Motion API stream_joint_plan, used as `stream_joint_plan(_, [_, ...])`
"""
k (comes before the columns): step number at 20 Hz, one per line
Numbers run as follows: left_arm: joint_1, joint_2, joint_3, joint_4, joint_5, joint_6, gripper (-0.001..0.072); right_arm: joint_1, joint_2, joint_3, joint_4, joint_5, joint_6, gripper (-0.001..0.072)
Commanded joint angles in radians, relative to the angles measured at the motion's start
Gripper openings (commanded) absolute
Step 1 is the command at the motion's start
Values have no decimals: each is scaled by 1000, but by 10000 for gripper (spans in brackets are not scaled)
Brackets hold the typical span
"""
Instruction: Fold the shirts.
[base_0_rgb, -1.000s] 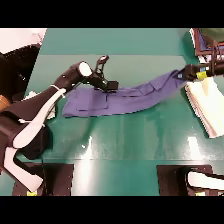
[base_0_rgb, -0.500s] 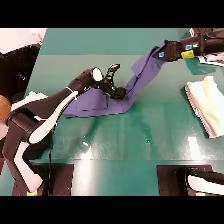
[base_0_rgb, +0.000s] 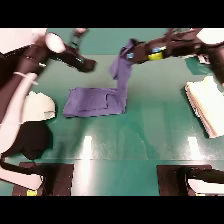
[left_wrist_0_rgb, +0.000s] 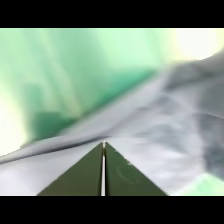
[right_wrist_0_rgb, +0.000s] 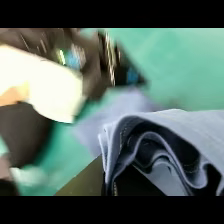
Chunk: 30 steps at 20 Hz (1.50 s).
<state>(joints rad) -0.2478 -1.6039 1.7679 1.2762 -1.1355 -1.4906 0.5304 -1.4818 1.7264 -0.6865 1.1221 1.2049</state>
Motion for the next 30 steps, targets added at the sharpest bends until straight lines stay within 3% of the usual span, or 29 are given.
stream_joint_plan(1, [178, 153, 4, 124, -62, 6, 27, 154, -159, 68, 102, -119, -93, 11])
stream_joint_plan(3, [266, 211, 4, 124, -69, 6, 27, 239, -311, 187, 100, -140, -92, 31])
stream_joint_plan(4, [298, 230, 4, 124, -80, 6, 27, 272, -381, 248, 101, -134, -92, 201])
stream_joint_plan(5, [322, 242, 4, 124, -94, 6, 28, 299, -446, 310, 99, -117, -93, 438])
stream_joint_plan(6, [342, 250, 4, 124, -108, 6, 27, 314, -489, 354, 100, -90, -93, 568])
stream_joint_plan(8, [362, 253, 4, 123, -133, 5, 28, 316, -509, 370, 80, -35, -87, 567])
stream_joint_plan(9, [364, 253, 4, 122, -143, 6, 27, 301, -482, 331, 41, -11, -76, 525])
stream_joint_plan(13, [364, 253, 4, 93, -151, 6, 27, 177, -316, 87, -245, 61, 59, 519])
stream_joint_plan(16, [364, 253, 4, 65, -159, 6, 28, 41, -199, -141, -309, 44, 148, 518])
stream_joint_plan(18, [364, 252, 0, 42, -158, 6, 27, -52, -139, -298, -297, -18, 211, 530])
stream_joint_plan(19, [364, 251, -2, 26, -156, 6, 28, -89, -126, -366, -264, -56, 219, 651])
stream_joint_plan(20, [364, 249, -2, 10, -152, 6, 28, -118, -130, -415, -196, -79, 219, 707])
stream_joint_plan(24, [364, 248, -3, -39, -137, 6, 28, -126, -219, -468, 29, -132, 148, 696])
stream_joint_plan(28, [364, 248, -3, -44, -137, 6, 28, -47, -367, -319, 124, -129, 140, 694])
stream_joint_plan(29, [364, 248, -3, -51, -138, 6, 28, -30, -403, -277, 149, -127, 140, 660])
stream_joint_plan(30, [364, 248, -3, -56, -141, 6, 28, -14, -438, -233, 166, -124, 140, 573])
